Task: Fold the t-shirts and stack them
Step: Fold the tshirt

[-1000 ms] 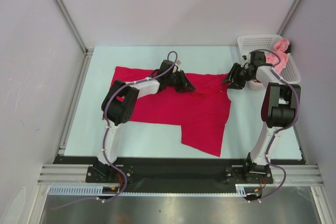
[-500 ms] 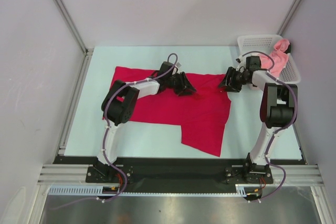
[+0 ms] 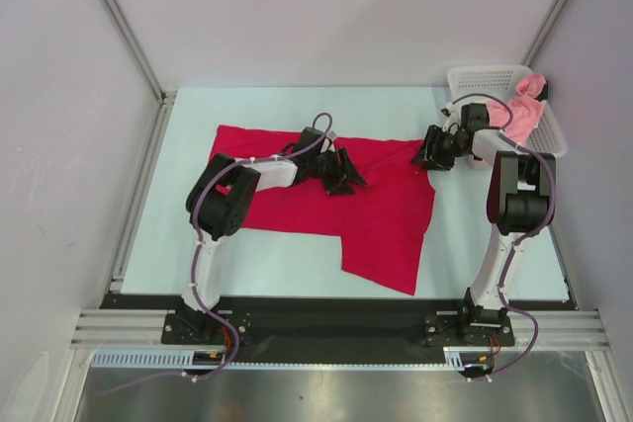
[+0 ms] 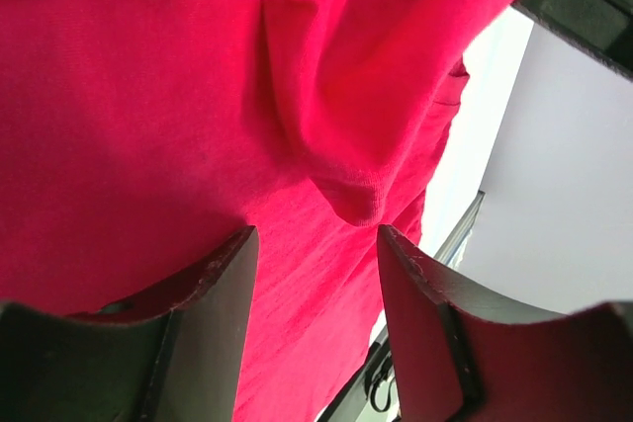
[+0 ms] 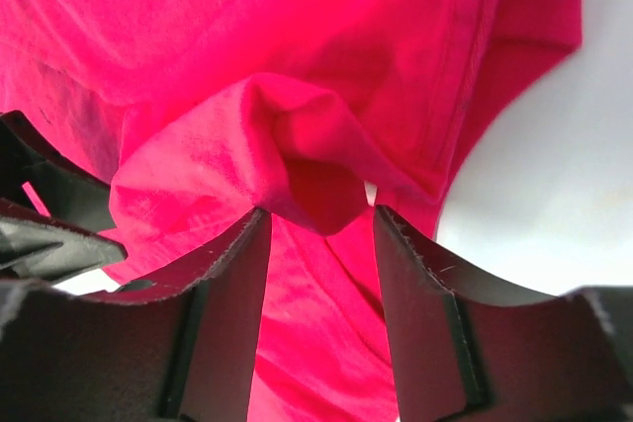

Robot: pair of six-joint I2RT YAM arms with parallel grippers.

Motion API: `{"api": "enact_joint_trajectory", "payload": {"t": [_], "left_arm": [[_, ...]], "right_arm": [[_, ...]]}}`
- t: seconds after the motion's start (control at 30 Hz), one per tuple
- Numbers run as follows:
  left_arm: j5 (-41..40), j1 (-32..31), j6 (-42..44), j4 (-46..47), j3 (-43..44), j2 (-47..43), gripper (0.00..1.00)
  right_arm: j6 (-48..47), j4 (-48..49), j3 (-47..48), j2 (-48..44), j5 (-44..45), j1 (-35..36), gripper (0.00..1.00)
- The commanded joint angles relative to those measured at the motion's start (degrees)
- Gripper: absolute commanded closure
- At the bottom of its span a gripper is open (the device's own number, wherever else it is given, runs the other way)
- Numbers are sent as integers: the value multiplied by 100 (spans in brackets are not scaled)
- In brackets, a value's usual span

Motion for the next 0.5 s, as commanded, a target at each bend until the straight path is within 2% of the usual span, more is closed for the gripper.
{"api": "enact_joint_trajectory", "payload": {"t": [0.0,0.23,0.47], "left_arm": [[131,-42,-18,240,47,-280,43],[218,-42,-168,432,-146,-386,42],[315,-104,-747,1162,-129,-70,48]], "right_arm": [[-231,30,349,185,-12,89,49],[-302,231,279,238,-187,142,52],[14,469,261,282,-328,133,64]]}}
